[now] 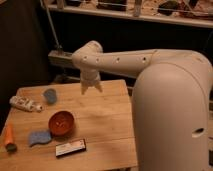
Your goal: Move the arm in a circular motion
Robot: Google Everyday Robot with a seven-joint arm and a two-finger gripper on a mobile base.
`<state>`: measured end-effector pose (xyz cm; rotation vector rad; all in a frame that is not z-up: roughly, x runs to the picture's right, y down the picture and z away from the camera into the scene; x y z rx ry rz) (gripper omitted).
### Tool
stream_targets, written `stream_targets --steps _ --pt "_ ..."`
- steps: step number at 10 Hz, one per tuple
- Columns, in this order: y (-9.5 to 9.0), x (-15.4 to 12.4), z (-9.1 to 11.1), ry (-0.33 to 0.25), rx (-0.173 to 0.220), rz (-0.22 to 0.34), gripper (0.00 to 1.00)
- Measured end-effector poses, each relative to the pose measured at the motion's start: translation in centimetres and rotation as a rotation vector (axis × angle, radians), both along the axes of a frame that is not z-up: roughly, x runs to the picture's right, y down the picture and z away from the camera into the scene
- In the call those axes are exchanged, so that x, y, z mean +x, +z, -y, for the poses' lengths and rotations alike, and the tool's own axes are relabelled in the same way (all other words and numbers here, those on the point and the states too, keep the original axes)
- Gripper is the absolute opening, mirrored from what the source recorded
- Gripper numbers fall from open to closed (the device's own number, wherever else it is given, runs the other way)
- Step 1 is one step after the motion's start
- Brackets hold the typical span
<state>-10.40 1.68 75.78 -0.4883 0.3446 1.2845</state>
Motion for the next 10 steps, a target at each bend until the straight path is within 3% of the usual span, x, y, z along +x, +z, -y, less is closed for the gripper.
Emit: stream_targets --steps 1,3,5,6,8,10 --pt "-1.4 -2.0 -2.1 -0.086 -0.009 0.037 0.65" --pt "-3.3 -3.8 -5.0 -0.173 -0.025 0.082 0.65" --pt "-5.0 -3.9 -7.9 -0.208 -0.056 0.107 0.65" --pt "-5.3 -3.0 -9.1 -0.198 -0.079 0.095 0.65" --pt "-5.4 1.0 -11.9 -0.122 -0.148 0.025 0.65" --pt "-4.6 4.8 -12.9 -0.046 -0.184 -0.054 0.65"
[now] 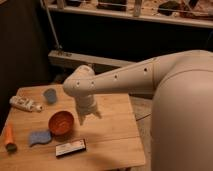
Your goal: Move the arm in a circular motion
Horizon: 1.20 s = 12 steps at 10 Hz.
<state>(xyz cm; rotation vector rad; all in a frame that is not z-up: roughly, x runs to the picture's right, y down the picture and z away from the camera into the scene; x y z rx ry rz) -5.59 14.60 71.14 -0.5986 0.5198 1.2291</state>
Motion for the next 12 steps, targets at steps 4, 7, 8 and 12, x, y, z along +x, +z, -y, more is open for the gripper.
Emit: stream_targets --steps 4,7,8,12 --pt "3.7 7.8 3.2 0.150 0.021 -0.176 0.65" --pt "7.2 10.2 8.7 0.215 0.081 -0.245 0.65" --pt "8.0 9.9 10.6 0.222 0.101 -0.247 0.65" --pt "8.0 3.1 16.4 0.164 0.178 -0.153 0.65"
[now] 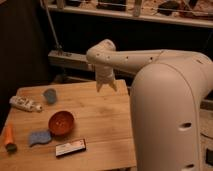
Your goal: Move the arm in a circular motion
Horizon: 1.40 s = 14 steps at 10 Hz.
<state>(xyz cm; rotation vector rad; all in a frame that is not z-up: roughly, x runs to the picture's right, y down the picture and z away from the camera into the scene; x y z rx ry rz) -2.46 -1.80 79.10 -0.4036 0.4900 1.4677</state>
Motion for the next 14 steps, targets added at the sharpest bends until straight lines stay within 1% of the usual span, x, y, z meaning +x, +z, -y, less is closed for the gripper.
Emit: stream_targets --steps 1,2,3,4,5,6,7,8,9,10,11,12,13,14 --pt "-0.8 -2.6 0.4 -0.045 0.016 0.038 0.65" --pt "-1.7 -4.7 0.4 -0.093 0.027 0.074 0.65" --pt "-3.4 -7.7 -0.8 -0.173 0.031 0.130 0.65" --pt "-4.6 -9.3 -2.0 -0.218 0.030 0.170 0.65" --pt "-5.9 -10.6 -3.7 -0.260 0.024 0.212 0.65" --pt "-8.1 -12.3 -7.2 -0.321 -0.002 0.283 0.65" --pt "-9.1 -12.9 -9.3 -0.336 -0.028 0.319 0.65" --pt "-10.1 -12.9 -11.5 -0.342 -0.061 0.343 0.65" --pt "-10.5 -11.8 -13.4 -0.329 -0.094 0.346 0.65" --pt "-10.7 -10.5 -14.8 -0.305 -0.124 0.335 0.65" --pt "-10.6 -9.3 -15.5 -0.277 -0.139 0.319 0.65" --pt "-9.8 -6.4 -16.1 -0.224 -0.158 0.264 0.65" --pt "-9.0 -3.0 -16.1 -0.167 -0.167 0.197 0.65" --pt "-8.2 -0.6 -15.8 -0.129 -0.169 0.145 0.65"
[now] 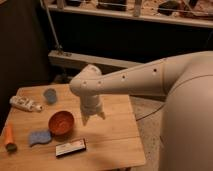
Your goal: Move the arm in a circular motion
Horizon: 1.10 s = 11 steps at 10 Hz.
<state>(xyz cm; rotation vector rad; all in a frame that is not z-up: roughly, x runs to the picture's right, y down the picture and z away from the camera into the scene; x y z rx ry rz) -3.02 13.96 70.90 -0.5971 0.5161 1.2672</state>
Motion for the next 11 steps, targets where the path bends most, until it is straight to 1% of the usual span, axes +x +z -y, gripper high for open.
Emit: stream_targets --steps 2,3,4,5,6,7,8,9,10,11 --pt "2.1 4.8 1.8 0.072 0.013 -0.114 0.65" --pt "3.5 6.8 3.2 0.099 0.023 -0.168 0.65" --pt "4.5 7.6 4.5 0.108 0.035 -0.196 0.65" --pt "5.8 7.9 6.6 0.120 0.060 -0.225 0.65" --pt "6.9 7.6 8.9 0.121 0.095 -0.241 0.65" --pt "7.6 7.1 10.6 0.115 0.127 -0.244 0.65" --pt "8.0 5.9 12.4 0.105 0.161 -0.234 0.65" --pt "8.0 3.9 14.1 0.090 0.197 -0.210 0.65" --pt "7.7 1.5 15.4 0.070 0.225 -0.173 0.65" --pt "7.2 -0.4 15.8 0.048 0.237 -0.137 0.65"
